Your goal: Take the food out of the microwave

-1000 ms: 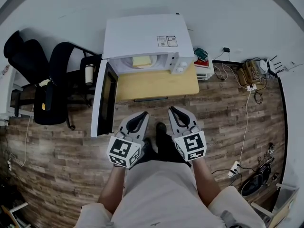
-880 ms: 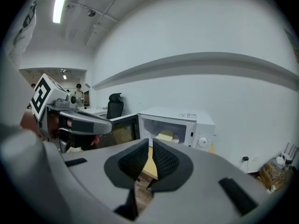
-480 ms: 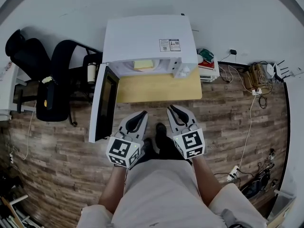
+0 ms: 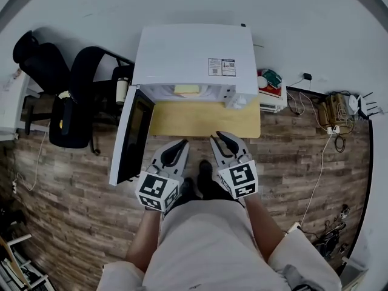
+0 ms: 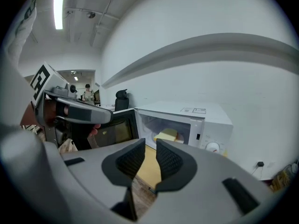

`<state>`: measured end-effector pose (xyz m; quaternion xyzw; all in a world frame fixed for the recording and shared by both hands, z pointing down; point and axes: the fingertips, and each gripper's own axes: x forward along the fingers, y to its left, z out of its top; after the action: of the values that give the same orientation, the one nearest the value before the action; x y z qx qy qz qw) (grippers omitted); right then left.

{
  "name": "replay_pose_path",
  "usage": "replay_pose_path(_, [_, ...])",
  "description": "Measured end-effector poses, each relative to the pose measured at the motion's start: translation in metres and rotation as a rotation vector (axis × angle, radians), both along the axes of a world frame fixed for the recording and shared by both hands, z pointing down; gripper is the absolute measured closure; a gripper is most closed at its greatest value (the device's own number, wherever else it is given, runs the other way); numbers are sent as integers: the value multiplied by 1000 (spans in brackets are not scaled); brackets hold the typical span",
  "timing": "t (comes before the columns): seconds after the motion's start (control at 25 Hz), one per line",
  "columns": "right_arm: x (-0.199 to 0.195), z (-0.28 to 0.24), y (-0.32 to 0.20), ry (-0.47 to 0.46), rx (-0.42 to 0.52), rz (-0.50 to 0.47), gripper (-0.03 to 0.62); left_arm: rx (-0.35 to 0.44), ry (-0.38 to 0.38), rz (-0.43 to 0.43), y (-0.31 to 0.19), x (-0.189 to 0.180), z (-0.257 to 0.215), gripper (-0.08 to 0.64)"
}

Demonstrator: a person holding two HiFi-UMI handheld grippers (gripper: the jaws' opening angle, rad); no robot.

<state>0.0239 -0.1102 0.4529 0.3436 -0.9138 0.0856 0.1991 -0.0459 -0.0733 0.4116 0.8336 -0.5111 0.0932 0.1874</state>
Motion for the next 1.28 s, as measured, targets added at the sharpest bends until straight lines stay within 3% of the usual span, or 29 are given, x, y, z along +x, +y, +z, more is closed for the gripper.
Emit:
replay_pose_path(0.64, [-7, 49, -47, 23, -27, -85, 503, -14, -5, -126, -31, -9, 22, 549])
replay_pose_path(1.28, [-20, 85, -71, 64, -41, -43, 502, -54, 8, -121, -36, -24, 40, 549])
